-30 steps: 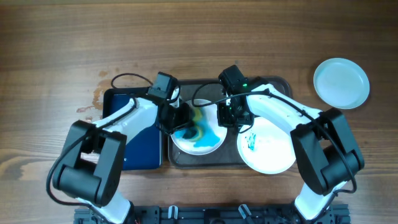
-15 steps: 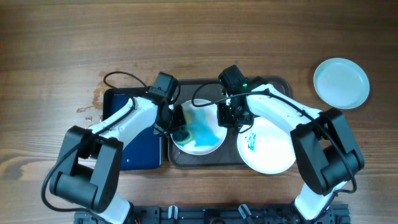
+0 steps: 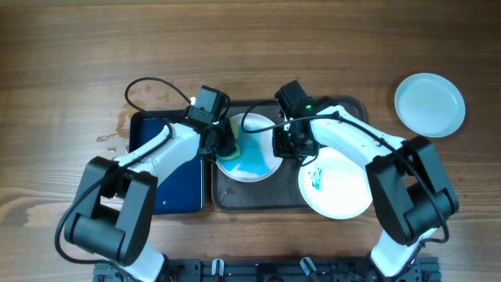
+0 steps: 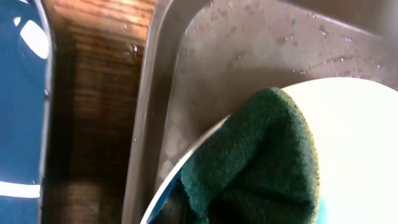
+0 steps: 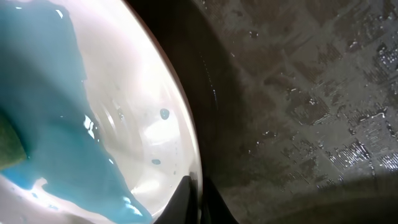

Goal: Clean dirty plates on tray and stack at the side
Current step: 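Scrub the plate's blue marks with the sponge, left gripper, right holding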

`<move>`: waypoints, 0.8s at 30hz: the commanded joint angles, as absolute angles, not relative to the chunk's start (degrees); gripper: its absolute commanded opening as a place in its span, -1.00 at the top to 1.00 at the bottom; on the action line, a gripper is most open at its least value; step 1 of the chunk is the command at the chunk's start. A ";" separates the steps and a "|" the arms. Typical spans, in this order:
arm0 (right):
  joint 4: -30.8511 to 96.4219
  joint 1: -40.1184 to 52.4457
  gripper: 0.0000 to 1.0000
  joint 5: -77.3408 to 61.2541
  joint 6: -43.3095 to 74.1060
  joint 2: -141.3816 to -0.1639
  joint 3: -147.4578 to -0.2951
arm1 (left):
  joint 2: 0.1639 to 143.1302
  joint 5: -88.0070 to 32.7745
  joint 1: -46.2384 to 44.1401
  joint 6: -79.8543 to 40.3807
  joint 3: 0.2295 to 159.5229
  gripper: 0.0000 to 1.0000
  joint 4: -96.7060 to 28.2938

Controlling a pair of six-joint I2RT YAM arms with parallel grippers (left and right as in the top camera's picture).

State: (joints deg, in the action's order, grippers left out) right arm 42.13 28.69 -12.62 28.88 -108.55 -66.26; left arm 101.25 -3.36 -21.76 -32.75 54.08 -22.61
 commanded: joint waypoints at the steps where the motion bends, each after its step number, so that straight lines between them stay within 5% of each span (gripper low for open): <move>1: 44.27 28.10 0.91 -7.49 28.21 -110.52 -65.14 | 104.20 13.47 -19.75 -31.44 54.37 0.92 -20.95; 13: 44.21 28.10 0.91 -7.49 28.03 -110.52 -65.14 | 101.25 10.15 -24.93 -27.18 55.22 0.92 -8.67; 24: 44.23 28.10 0.91 -7.49 27.40 -110.52 -65.14 | 101.12 12.91 -28.60 -27.27 55.22 0.92 -11.09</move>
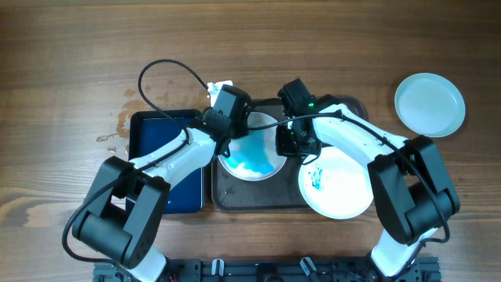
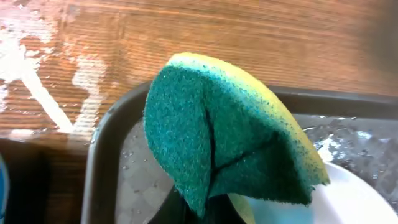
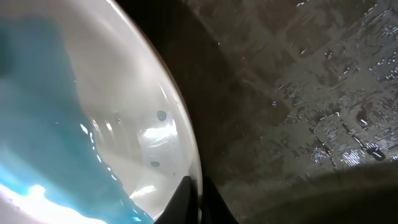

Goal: Clean dirty plates on tray and stack at the side
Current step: 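Scrub the plate's blue marks with the sponge, left gripper, right holding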

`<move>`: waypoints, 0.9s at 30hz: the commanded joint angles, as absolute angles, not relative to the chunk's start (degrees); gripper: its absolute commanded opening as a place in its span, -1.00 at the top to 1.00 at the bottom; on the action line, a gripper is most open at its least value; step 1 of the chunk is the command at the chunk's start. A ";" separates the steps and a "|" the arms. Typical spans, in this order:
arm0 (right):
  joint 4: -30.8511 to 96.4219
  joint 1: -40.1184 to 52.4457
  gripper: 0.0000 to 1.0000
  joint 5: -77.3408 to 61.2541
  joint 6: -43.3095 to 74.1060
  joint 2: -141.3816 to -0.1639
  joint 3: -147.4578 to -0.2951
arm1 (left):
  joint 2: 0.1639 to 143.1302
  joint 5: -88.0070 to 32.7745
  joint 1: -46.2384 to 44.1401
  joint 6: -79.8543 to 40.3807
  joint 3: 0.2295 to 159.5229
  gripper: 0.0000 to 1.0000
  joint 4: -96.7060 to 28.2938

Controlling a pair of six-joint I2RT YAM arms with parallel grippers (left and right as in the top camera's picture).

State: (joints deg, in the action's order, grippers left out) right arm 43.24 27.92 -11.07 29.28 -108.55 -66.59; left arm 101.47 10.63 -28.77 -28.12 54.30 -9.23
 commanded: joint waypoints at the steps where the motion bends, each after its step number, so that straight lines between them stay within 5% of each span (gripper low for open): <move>1: 44.23 28.10 0.91 -7.49 27.40 -110.52 -65.14 | 100.97 11.38 -28.60 -27.31 55.22 0.92 -12.71; 18: 44.25 28.10 0.91 -7.49 27.09 -110.52 -65.14 | 100.92 -23.62 -31.03 -23.94 55.20 0.92 -25.26; 27: 44.66 28.10 0.91 -7.51 27.14 -110.52 -65.14 | 100.92 -20.95 -32.77 -27.03 55.22 0.92 -21.63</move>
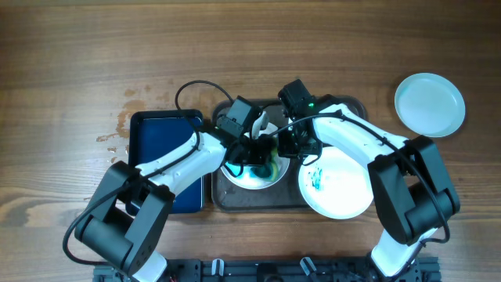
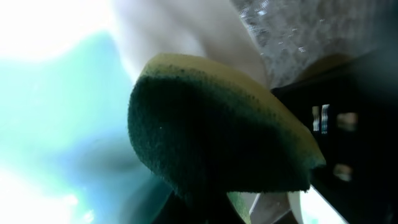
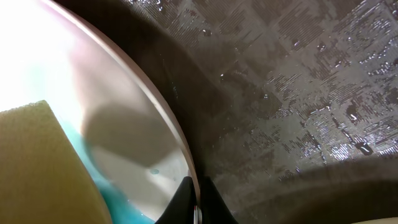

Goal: Clean dirty plates on tray and stack at the side
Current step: 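Scrub the plate's blue marks with the sponge, left gripper, right holding, then return the sponge to the basin with the left gripper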

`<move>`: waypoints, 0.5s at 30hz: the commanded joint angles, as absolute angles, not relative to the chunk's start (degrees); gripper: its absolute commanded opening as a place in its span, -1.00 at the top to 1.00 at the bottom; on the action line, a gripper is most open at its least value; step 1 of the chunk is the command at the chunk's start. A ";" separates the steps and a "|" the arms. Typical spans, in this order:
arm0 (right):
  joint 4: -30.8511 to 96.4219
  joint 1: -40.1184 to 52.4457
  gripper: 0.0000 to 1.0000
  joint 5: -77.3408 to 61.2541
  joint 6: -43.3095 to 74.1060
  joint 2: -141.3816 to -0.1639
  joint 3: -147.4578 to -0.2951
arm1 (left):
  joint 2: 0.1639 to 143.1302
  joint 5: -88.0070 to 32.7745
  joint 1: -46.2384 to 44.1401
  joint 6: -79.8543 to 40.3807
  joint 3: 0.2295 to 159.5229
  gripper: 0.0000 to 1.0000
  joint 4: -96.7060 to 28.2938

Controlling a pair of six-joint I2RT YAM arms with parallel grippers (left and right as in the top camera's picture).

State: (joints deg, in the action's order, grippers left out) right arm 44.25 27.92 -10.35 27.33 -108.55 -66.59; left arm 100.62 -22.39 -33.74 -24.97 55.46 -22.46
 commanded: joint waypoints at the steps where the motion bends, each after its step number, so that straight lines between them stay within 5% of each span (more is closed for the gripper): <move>1: 44.71 28.10 0.91 -7.51 27.11 -110.52 -65.14 | 100.92 -20.10 -32.38 -27.57 55.22 0.92 -21.61; 15: 44.64 28.10 0.91 -7.51 26.98 -110.52 -65.14 | 94.48 1.08 -26.72 -30.63 64.40 0.92 -33.50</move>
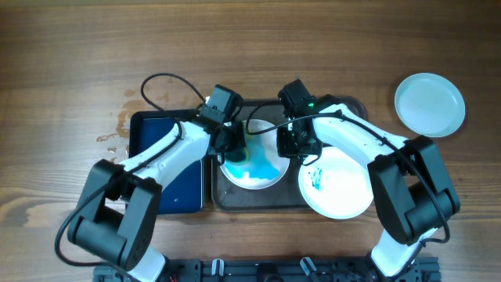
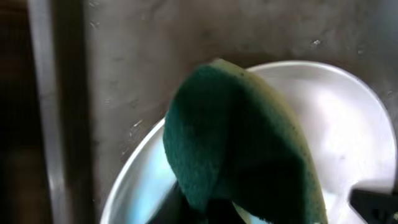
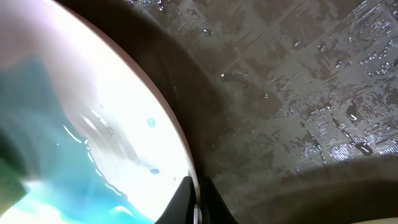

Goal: Clean dirty plates on tray and stack at the side
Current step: 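Return the sponge to the basin with the left gripper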

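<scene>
A white plate [image 1: 262, 160] smeared with blue liquid lies in the dark tray [image 1: 235, 197]. My left gripper [image 1: 232, 145] is shut on a green and yellow sponge [image 2: 239, 137], which rests on the plate's left rim [image 2: 134, 168]. My right gripper [image 3: 194, 199] is shut on the plate's right rim [image 3: 180, 134], pinching it between both fingers. A second white plate [image 1: 337, 184] with a small blue stain lies at the tray's right end. A clean pale plate [image 1: 429, 104] sits on the table at the far right.
A blue basin [image 1: 164, 168] stands left of the tray, with a wet patch of wood [image 1: 117, 129] beside it. The left arm's cable [image 1: 160, 82] loops above the basin.
My left gripper has moved with the sponge from the plate's right part to its left rim. The blue smear shows again on the plate. My right gripper still pinches the rim.
The sponge sat on the plate's left side while my right gripper held the right rim. Then the sponge was at the tray's top edge, off the plate. Then it was on the plate's right part. Now it is back at the left rim.
</scene>
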`<move>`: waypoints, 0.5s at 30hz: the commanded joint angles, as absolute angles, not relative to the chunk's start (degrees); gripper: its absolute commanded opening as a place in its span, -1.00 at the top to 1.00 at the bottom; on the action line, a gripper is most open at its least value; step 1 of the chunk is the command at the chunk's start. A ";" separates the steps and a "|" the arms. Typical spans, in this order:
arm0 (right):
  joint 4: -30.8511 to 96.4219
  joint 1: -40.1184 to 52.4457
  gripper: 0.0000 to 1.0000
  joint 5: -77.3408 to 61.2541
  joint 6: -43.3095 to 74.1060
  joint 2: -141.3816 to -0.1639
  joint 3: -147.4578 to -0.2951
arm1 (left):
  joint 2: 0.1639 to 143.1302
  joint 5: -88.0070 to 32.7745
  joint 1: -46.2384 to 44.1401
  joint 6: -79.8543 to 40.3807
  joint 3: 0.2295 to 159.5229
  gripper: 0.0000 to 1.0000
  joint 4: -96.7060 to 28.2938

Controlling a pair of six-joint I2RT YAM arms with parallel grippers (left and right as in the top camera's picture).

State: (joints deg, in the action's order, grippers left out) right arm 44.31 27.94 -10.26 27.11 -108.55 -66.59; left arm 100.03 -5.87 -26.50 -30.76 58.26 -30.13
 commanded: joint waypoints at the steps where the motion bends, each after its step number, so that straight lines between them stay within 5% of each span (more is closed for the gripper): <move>1: 44.64 28.10 0.92 -7.49 27.00 -110.52 -65.14 | 93.60 1.39 -26.76 -30.70 65.34 0.92 -34.63; 15: 42.85 28.10 0.91 -7.70 23.81 -110.21 -66.48 | 84.36 22.35 -23.33 -44.77 70.96 0.92 -61.82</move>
State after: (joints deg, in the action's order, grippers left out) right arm 43.42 27.94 -10.28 25.78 -108.55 -66.57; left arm 86.76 13.67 -26.06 -38.30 69.65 -57.95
